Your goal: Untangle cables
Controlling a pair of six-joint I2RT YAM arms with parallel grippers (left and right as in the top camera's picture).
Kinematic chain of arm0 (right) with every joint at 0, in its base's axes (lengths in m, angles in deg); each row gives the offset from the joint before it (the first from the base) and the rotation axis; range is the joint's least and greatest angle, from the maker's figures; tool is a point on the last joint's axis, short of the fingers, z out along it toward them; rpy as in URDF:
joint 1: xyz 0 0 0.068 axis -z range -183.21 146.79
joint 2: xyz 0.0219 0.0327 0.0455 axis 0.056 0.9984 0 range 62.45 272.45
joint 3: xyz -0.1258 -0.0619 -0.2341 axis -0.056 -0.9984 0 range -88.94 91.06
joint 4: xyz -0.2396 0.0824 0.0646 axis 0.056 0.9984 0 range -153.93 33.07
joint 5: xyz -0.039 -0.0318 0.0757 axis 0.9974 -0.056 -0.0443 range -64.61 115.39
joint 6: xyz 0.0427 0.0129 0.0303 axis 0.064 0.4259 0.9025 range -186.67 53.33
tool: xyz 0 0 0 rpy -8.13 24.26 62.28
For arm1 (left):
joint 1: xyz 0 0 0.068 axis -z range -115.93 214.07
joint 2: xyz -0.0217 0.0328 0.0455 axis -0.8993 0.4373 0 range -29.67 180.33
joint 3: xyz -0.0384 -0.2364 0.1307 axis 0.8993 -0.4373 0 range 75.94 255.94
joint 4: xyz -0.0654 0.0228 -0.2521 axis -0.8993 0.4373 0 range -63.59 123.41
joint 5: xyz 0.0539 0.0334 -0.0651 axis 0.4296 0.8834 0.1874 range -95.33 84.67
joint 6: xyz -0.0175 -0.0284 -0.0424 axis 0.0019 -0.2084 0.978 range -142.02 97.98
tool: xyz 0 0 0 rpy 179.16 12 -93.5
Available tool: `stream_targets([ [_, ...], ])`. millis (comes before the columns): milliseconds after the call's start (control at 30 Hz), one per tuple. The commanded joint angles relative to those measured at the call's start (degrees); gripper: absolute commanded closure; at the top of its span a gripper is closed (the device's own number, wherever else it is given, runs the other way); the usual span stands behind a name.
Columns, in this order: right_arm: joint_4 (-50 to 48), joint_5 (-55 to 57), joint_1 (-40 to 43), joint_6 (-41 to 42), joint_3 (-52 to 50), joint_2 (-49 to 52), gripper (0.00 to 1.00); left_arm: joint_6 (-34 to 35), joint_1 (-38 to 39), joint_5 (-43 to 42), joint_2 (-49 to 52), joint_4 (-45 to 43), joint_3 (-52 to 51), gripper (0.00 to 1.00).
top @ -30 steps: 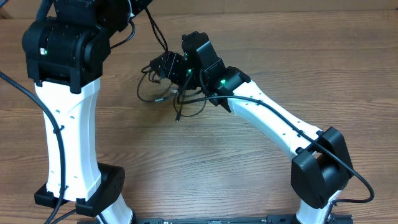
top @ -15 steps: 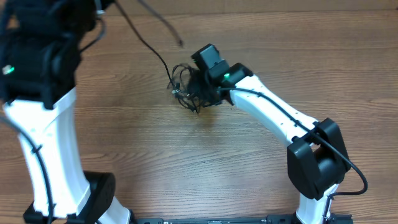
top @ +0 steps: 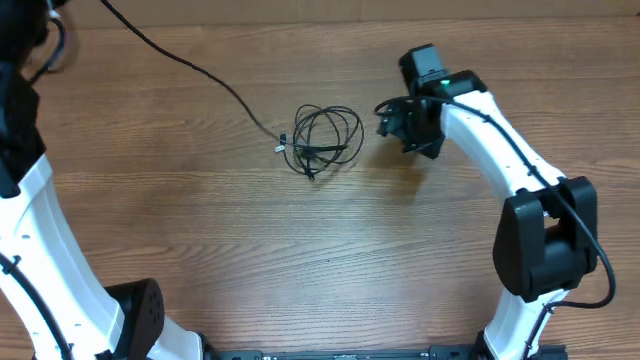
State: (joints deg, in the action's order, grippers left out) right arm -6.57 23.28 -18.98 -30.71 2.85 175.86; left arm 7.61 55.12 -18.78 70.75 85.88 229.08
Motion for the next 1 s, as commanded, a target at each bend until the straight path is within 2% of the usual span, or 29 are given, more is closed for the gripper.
stream_targets([
  [0, 0.87, 0.35, 3.17, -3.48, 0.81, 0.57, 0.25, -0.17, -1.33, -7.61, -0.68, -4.31, 0.79, 0.96],
  [233, 1.53, 0.57, 4.35, -4.59, 0.81, 0.57, 0.25, 0.81, -3.52, -8.00, -1.38, -8.63, 0.79, 0.96],
  [400, 1.29, 0.55, 4.33, -5.29, 0.81, 0.63, 0.24, 5.55, -10.08, -16.83, -2.29, -13.33, 0.79, 0.96],
  [467, 0.81, -1.38, 4.33, -8.04, 0.81, 0.63, 0.23, 6.01, -12.15, -20.33, -2.51, -13.00, 0.79, 0.96],
  [567, 0.42, -6.40, 4.33, -11.39, 0.87, 0.59, 0.23, 3.96, -13.22, -24.20, -2.51, -10.16, 0.79, 0.96],
  [600, 0.17, -11.13, 4.33, -14.38, 0.96, 0.33, 0.21, 0.44, -13.20, -24.46, -2.51, -6.40, 0.79, 0.96],
  [733, -0.04, -20.70, 4.33, -18.78, 0.98, -1.14, 0.18, -4.39, -13.20, -20.92, -2.49, -2.12, 0.76, 0.96],
  [833, -0.13, -26.93, 3.98, -20.02, 0.98, -2.12, 0.17, -4.00, -13.25, -20.39, -3.02, -7.26, 0.79, 0.96],
  [967, -0.39, -27.52, 2.73, -19.76, 0.96, -2.12, 0.16, 2.51, -13.73, -18.34, -4.44, -17.90, 0.79, 0.96],
])
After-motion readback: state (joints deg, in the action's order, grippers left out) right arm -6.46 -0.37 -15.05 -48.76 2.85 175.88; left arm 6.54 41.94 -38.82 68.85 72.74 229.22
